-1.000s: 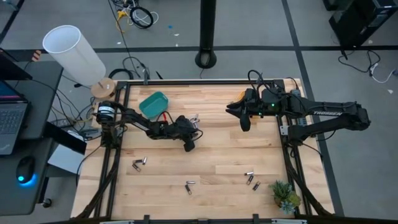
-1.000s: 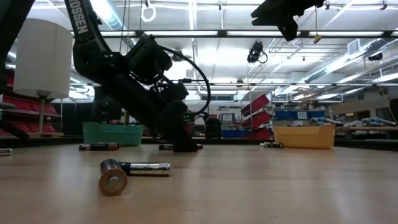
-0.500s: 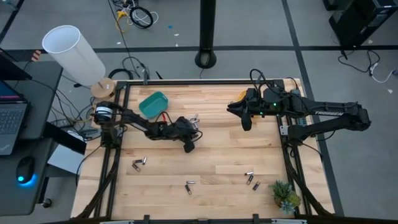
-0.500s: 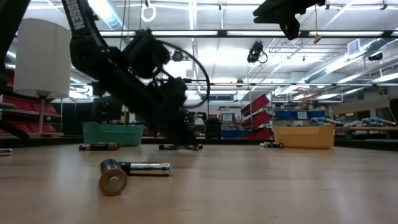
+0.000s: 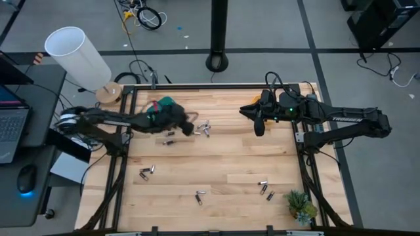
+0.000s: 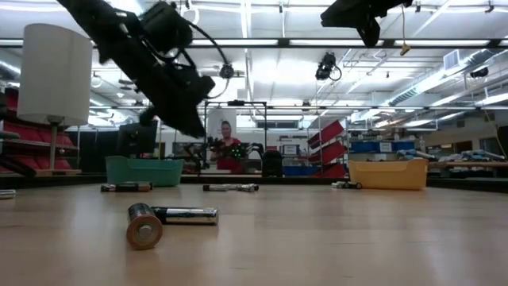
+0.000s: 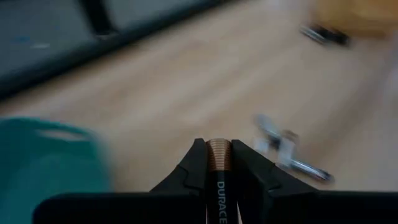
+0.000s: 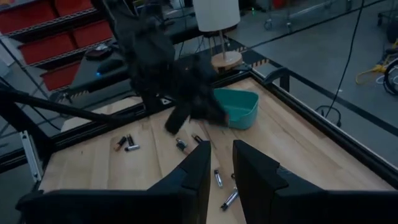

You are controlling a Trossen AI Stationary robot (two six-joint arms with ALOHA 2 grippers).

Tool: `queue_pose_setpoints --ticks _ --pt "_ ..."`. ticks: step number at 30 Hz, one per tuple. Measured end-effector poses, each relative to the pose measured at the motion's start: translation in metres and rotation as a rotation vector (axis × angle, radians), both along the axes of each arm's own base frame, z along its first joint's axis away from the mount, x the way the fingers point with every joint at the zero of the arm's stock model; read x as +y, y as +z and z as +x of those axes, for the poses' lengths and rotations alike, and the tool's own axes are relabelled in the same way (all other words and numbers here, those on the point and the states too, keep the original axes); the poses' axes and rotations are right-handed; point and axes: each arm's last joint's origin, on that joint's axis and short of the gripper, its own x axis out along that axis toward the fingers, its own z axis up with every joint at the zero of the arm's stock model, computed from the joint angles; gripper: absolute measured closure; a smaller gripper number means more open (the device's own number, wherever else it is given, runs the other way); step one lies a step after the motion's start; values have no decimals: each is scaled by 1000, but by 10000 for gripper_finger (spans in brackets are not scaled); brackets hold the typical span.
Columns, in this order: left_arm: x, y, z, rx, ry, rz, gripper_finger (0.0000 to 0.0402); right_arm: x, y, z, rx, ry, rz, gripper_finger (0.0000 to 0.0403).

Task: Sort batteries
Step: Put the black battery into the blue bin

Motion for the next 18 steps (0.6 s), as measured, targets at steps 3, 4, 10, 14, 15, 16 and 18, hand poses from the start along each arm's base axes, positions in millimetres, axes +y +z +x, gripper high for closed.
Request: queue_pose_setpoints --ticks 3,4,10,14,15,16,18 --pt "13 7 -22 58 145 16 347 -1 -1 1 2 -3 0 326" --pt "18 6 -28 93 184 7 347 -1 -1 3 3 -3 0 326" --pt "47 -15 -48 273 284 -120 317 -2 -2 10 -21 -3 -3 326" --pt "60 -24 -49 282 240 -202 243 -2 -2 13 -33 -2 -2 326" --pt "61 -25 -49 283 237 -213 229 -2 -2 13 -33 -2 -1 326" --pt "61 -24 -50 285 234 -225 217 -2 -2 13 -34 -3 1 326" --pt "61 -17 -50 288 225 -225 204 -2 -2 13 -34 -2 1 326"
